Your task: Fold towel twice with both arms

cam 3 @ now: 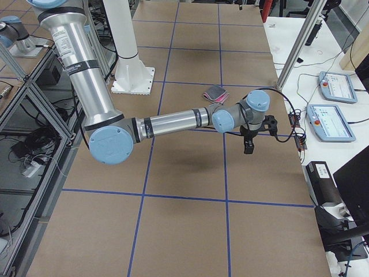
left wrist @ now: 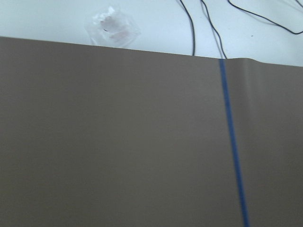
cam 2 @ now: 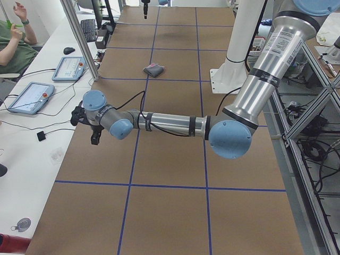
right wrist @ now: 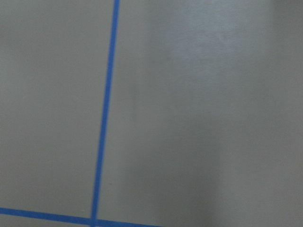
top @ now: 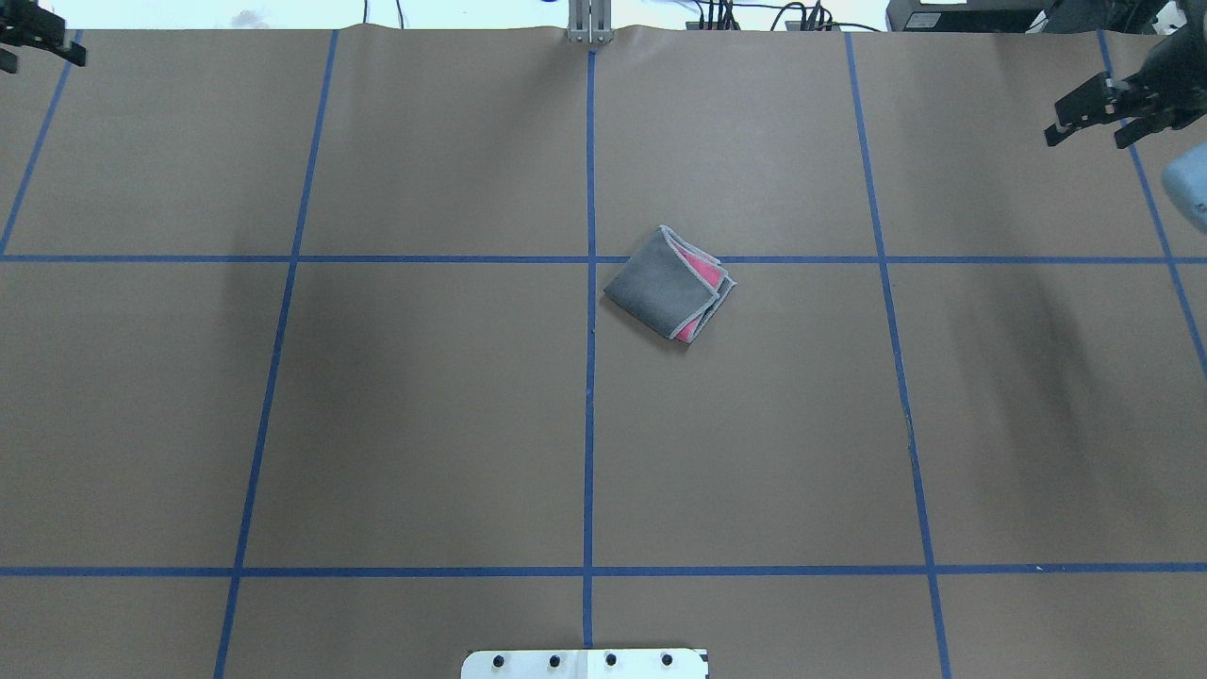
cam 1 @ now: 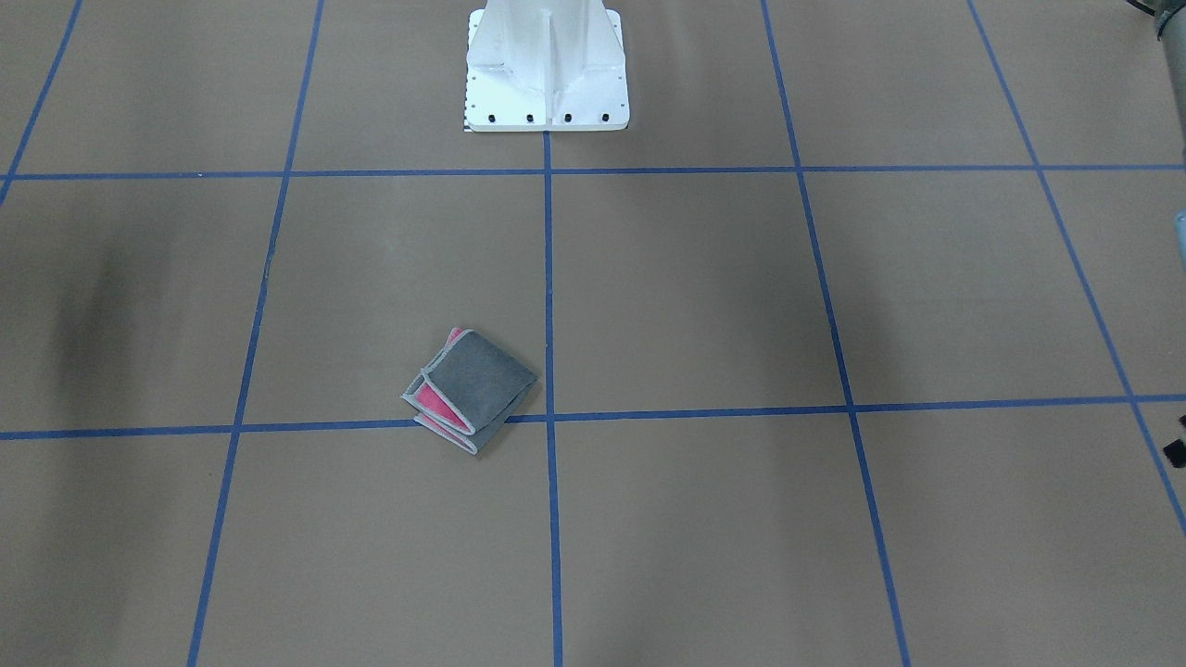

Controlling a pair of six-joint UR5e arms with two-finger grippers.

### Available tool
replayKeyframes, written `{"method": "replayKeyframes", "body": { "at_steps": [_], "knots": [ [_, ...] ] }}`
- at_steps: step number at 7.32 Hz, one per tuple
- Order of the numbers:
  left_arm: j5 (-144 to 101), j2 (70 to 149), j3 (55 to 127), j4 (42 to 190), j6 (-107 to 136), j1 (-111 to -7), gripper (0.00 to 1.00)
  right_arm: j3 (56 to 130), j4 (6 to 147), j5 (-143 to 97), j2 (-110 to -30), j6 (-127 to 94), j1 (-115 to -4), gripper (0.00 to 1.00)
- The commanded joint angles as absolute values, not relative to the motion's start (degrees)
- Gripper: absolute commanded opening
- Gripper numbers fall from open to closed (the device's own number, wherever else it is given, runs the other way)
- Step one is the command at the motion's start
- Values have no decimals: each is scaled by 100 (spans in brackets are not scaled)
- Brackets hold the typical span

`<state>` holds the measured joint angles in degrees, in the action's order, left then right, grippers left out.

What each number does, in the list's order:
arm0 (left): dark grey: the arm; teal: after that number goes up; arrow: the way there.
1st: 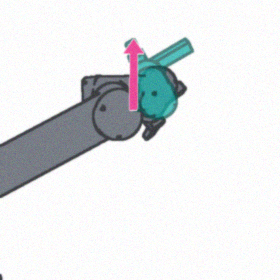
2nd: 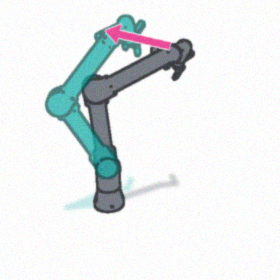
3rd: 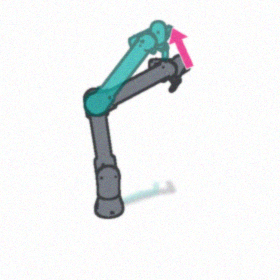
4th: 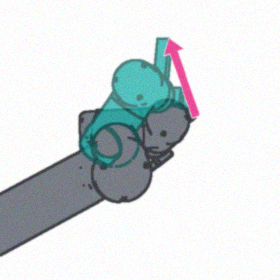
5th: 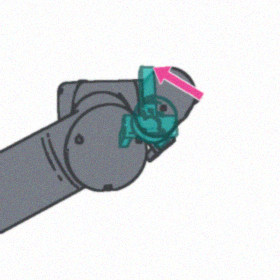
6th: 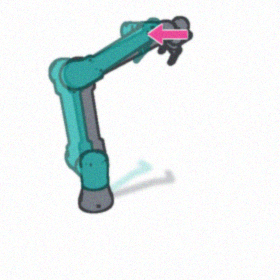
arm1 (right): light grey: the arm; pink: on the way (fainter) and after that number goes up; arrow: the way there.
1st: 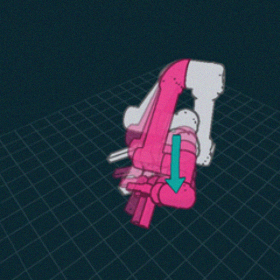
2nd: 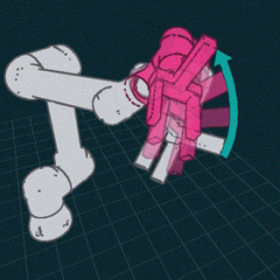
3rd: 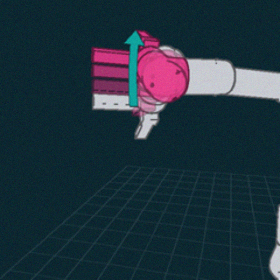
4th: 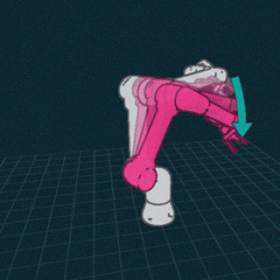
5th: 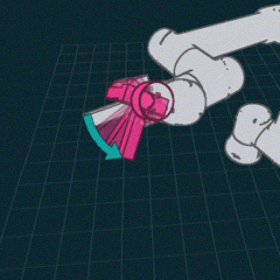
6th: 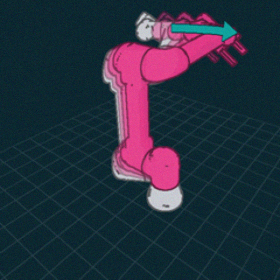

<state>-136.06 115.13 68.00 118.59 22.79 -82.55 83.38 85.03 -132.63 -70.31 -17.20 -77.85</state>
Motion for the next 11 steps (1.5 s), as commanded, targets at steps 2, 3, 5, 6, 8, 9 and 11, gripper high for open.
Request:
{"method": "replayKeyframes", "body": {
  "at_steps": [2, 3, 5, 6, 8, 9, 11],
  "knots": [
    [-13605, 10291, 8437, 10189, 940, -8727, 100, 9828, 10774, -12813, -7747, -246, -8393, 100],
    [-13571, 9909, 9342, 9430, 940, -8797, 100, 9974, 10471, -12814, -7778, -203, -8307, 100],
    [-13553, 9214, 10166, 9237, 766, -9078, 100, 9581, 9105, -12832, -8827, -211, -8490, 100],
    [-13292, 9011, 10108, 9220, 277, -9105, 100, 9580, 8688, -12919, -9251, -220, -8569, 100],
    [-12747, 8520, 10011, 9246, -763, -9079, 100, 9554, 8719, -13140, -9448, -237, -8727, 100],
    [-12448, 8508, 9924, 9272, -808, -9036, 100, 9554, 8701, -13105, -9553, -220, -8736, 100],
    [-12506, 8761, 9878, 9273, -181, -8851, 100, 9658, 8718, -13131, -9747, -246, -8884, 100]
  ]
}}
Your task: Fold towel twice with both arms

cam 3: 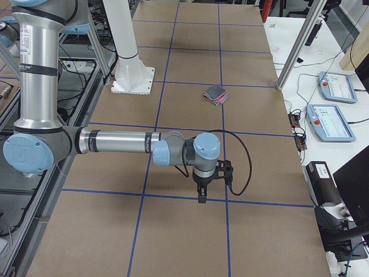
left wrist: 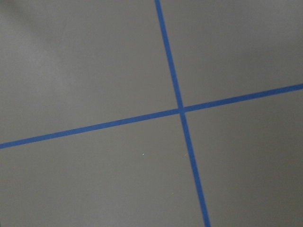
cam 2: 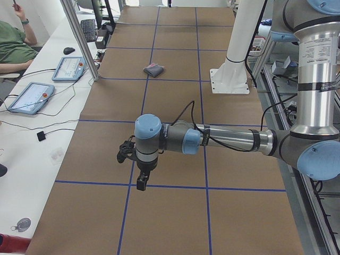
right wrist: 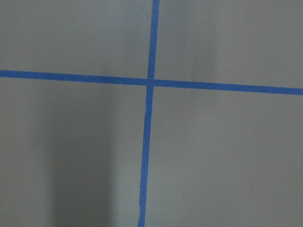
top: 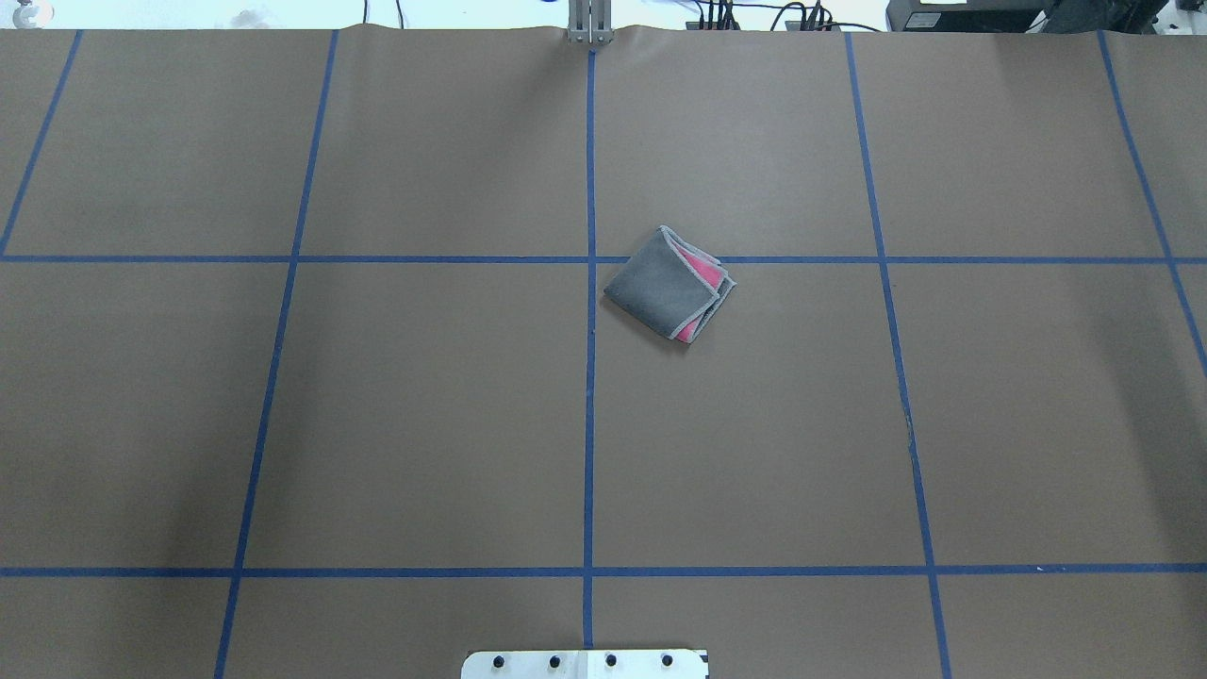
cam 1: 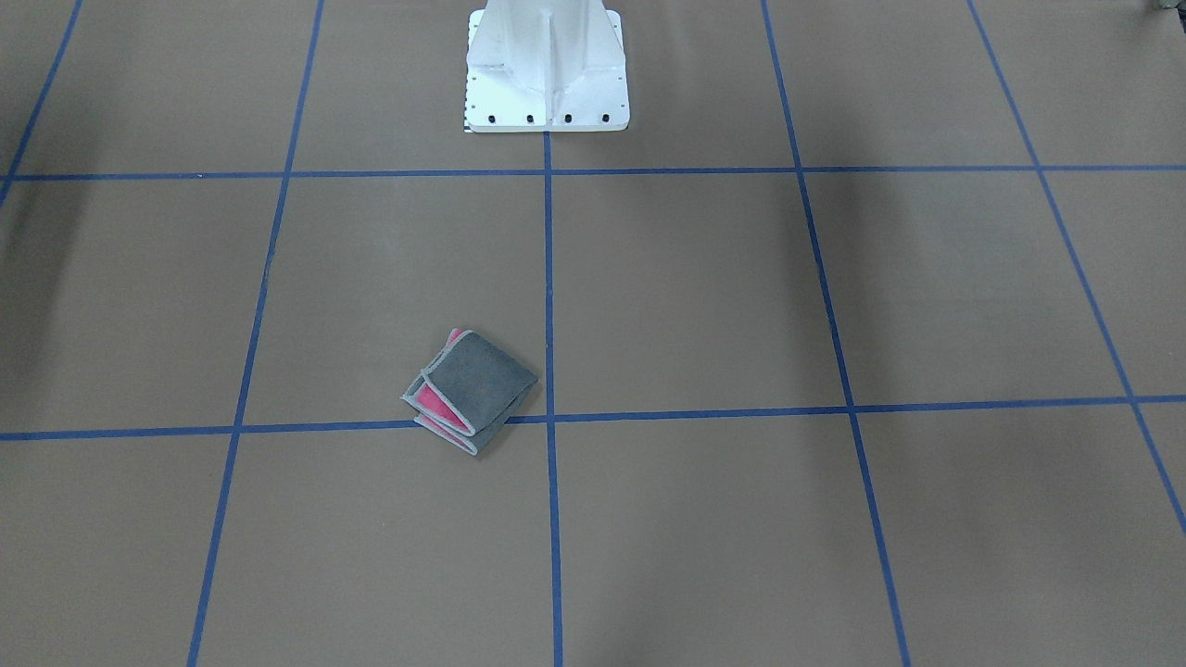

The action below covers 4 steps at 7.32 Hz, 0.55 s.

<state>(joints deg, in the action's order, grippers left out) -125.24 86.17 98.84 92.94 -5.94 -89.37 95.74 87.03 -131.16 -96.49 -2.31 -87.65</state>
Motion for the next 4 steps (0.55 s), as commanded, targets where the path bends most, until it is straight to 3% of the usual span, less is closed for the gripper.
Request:
{"method": "replayKeyframes", "body": {
  "at_steps": [1, 4],
  "knots": [
    [-12516, 8754, 9914, 9281, 68, -8833, 100, 9816, 8980, -13131, -9704, -246, -8921, 100],
    [-12961, 8737, 9888, 9264, 114, -8833, 100, 10362, 9334, -12814, -9694, -668, -8903, 100]
  ]
}}
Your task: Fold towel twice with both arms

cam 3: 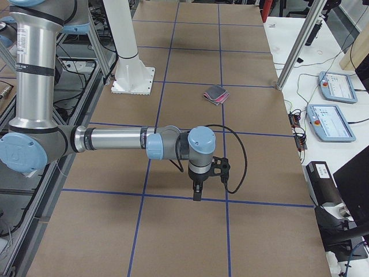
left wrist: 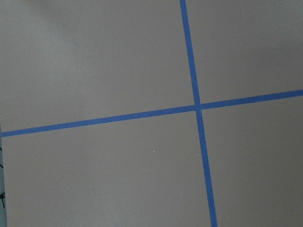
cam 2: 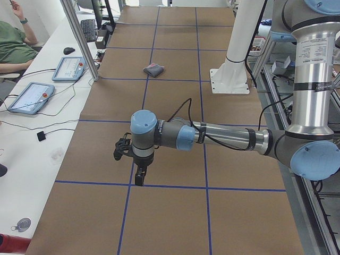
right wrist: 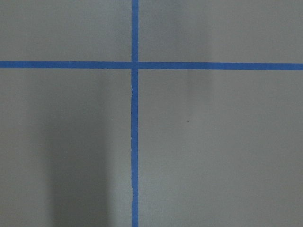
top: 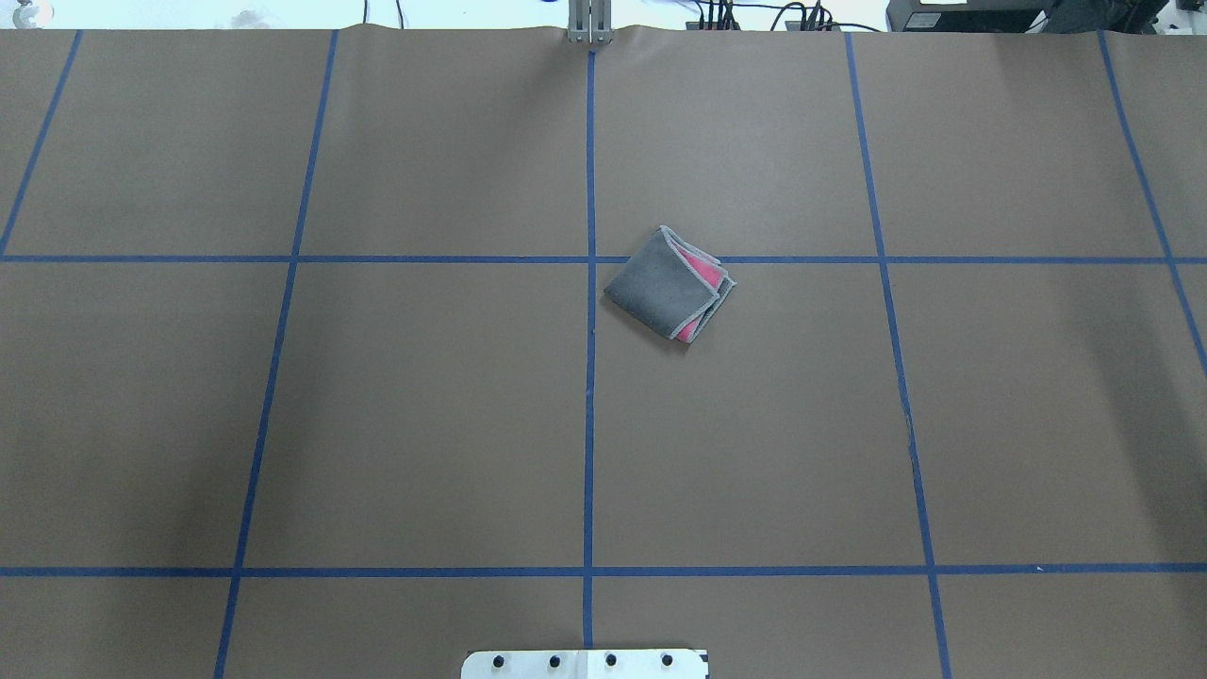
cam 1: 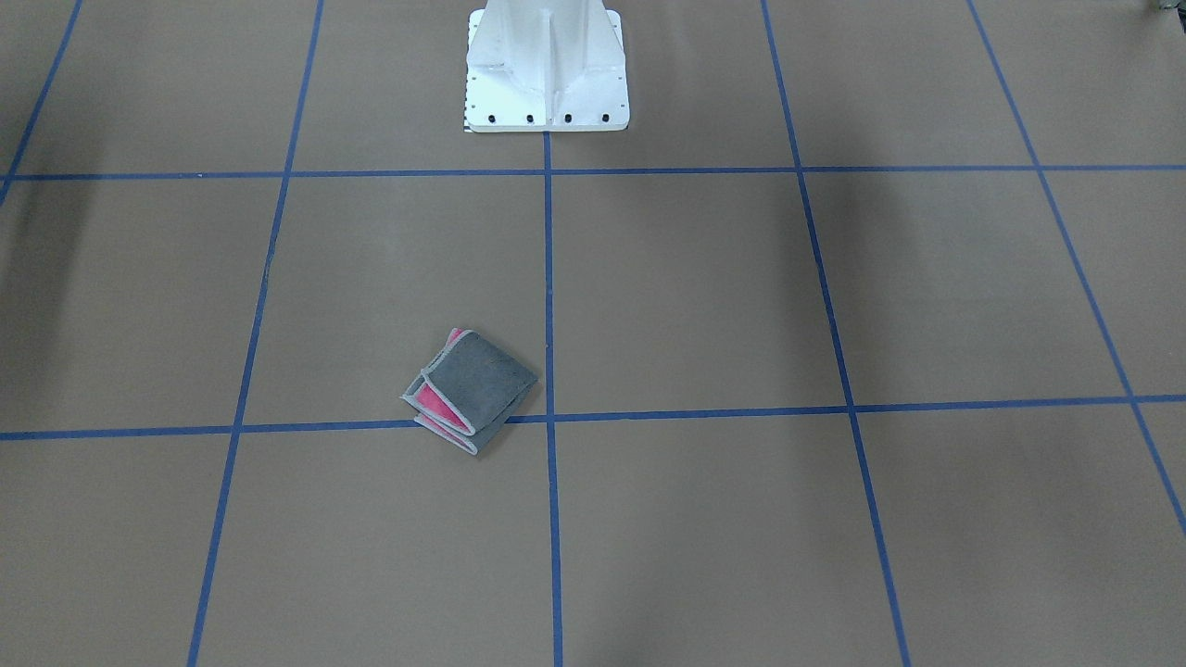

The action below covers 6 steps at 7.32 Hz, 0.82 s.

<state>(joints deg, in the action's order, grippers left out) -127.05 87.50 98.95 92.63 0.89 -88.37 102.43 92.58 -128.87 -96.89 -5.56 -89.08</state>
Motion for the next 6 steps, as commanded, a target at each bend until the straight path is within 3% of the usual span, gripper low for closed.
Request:
{"method": "replayKeyframes", "body": {
  "at_steps": [1, 6],
  "knots": [
    [-13155, 8710, 9923, 9272, 114, -8842, 100, 10310, 9317, -12893, -9694, -668, -8903, 100],
    [-13157, 8587, 10090, 9264, 79, -8859, 100, 10204, 9281, -13131, -9712, -659, -8903, 100]
  ]
}}
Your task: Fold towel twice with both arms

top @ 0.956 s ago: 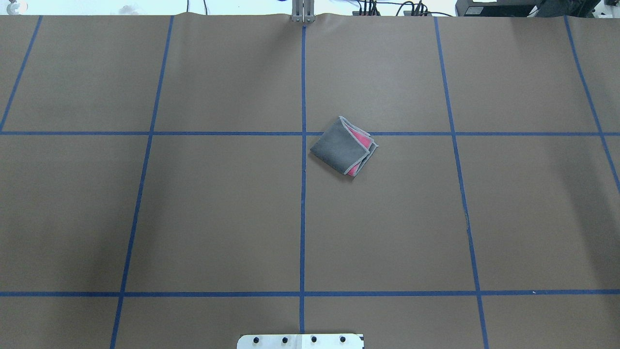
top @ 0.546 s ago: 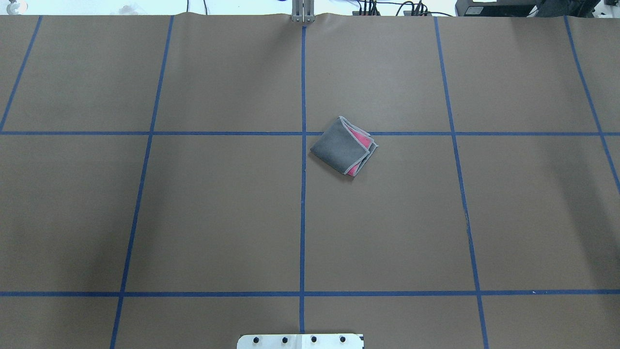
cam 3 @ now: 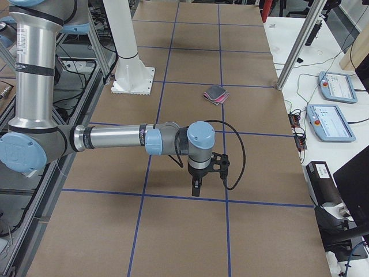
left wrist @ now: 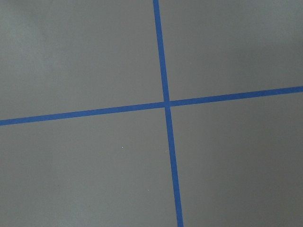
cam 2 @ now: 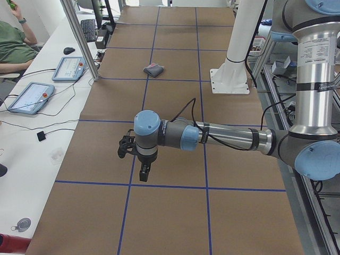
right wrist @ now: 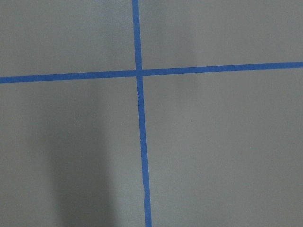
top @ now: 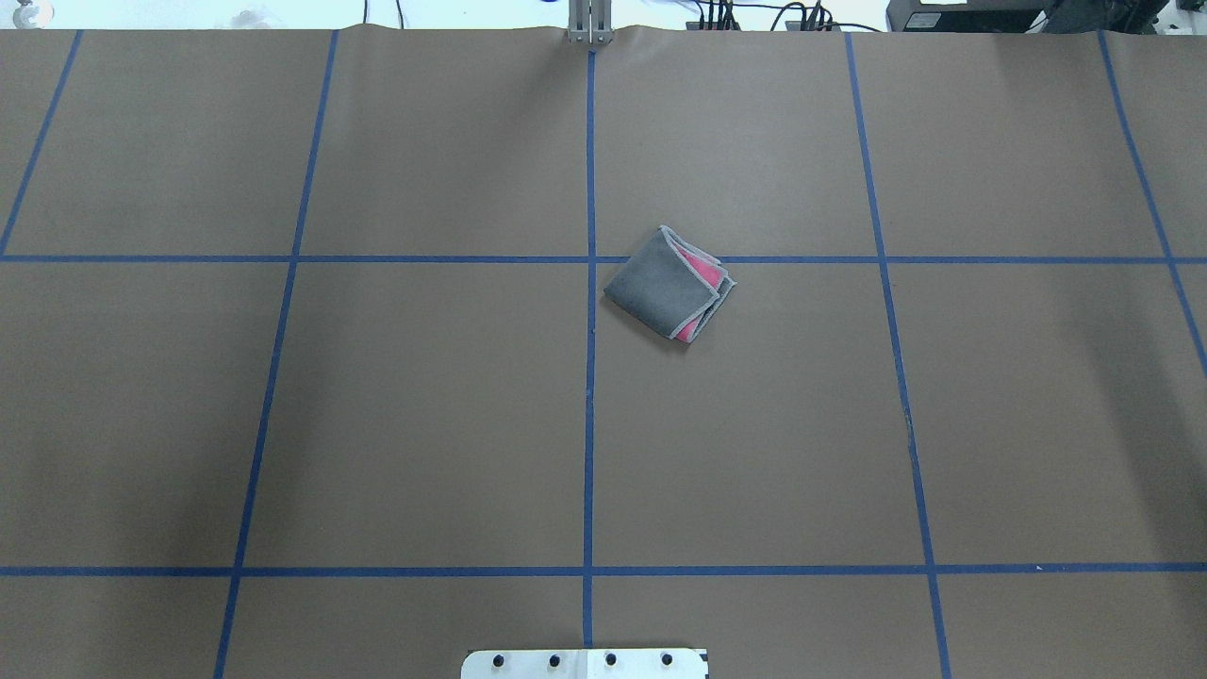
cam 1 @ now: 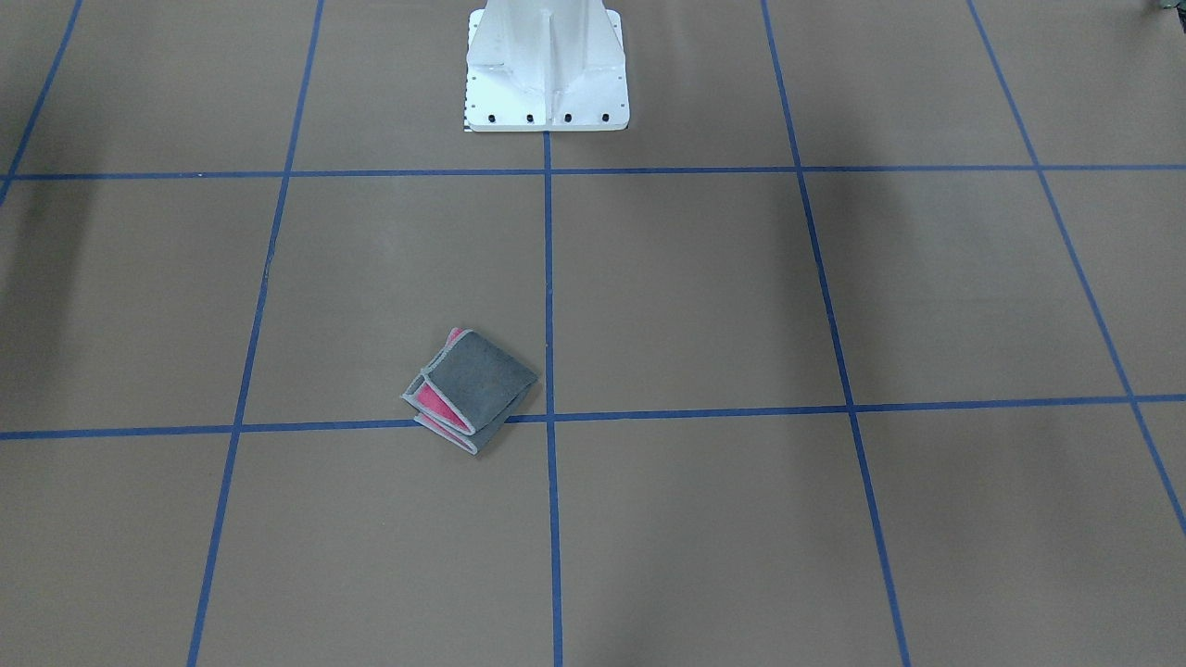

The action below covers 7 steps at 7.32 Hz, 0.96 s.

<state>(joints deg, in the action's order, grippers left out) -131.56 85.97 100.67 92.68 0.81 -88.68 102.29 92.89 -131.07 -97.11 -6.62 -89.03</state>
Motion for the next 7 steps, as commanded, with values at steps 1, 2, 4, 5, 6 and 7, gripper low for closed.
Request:
{"method": "replayKeyframes", "body": {
  "at_steps": [1, 2, 4, 5, 6, 7],
  "knots": [
    [-13157, 8578, 10081, 9255, 79, -8868, 100, 10204, 9273, -13122, -9712, -659, -8903, 100],
    [-13157, 8587, 10055, 9272, 79, -8859, 100, 10187, 9272, -13131, -9703, -659, -8903, 100],
    [-13157, 8596, 10037, 9281, 79, -8859, 100, 10178, 9272, -13131, -9703, -659, -8903, 100],
    [-13157, 8596, 10037, 9307, 79, -8859, 100, 10169, 9264, -13131, -9686, -659, -8903, 100],
    [-13157, 8604, 10028, 9308, 70, -8859, 100, 10169, 9264, -13131, -9677, -659, -8903, 100],
    [-13157, 8613, 10028, 9299, 79, -8859, 100, 10169, 9264, -13131, -9677, -659, -8903, 100]
  ]
}}
